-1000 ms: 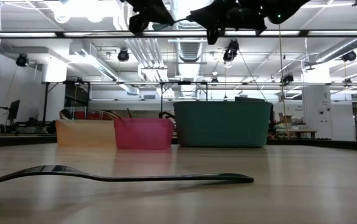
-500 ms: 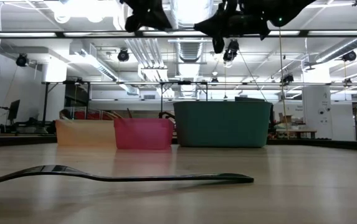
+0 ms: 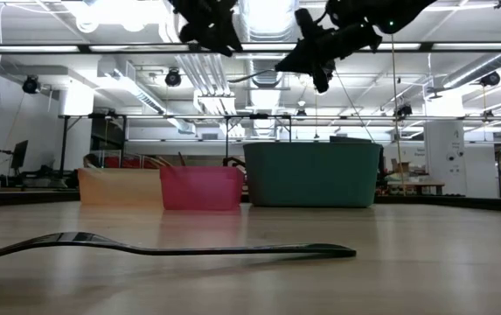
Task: Sort silverware by color (type)
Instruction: Put the blue fork into the orange bin
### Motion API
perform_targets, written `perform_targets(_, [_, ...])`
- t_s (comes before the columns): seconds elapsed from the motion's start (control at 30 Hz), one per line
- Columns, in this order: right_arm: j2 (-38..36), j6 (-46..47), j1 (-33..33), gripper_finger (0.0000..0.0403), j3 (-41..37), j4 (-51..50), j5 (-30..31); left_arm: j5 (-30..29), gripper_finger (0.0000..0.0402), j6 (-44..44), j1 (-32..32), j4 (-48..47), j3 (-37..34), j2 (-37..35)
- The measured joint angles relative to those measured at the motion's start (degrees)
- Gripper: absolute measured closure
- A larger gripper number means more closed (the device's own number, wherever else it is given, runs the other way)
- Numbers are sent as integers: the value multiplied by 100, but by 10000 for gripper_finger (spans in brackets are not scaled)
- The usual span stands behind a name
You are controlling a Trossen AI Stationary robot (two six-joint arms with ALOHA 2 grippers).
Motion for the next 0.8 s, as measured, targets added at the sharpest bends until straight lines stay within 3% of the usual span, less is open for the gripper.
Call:
perform_targets(0.2, [18, 452, 336, 395, 36, -47, 879, 89, 192, 284, 2, 801, 0, 493])
perform_targets(0.43, [20, 957, 557, 394, 80, -183, 1875, 144, 204, 315, 0, 907, 0, 917])
perform_targets(0.8, [20, 1030, 565, 394, 80, -230, 2137, 234, 261, 541, 84, 1299, 0, 1141])
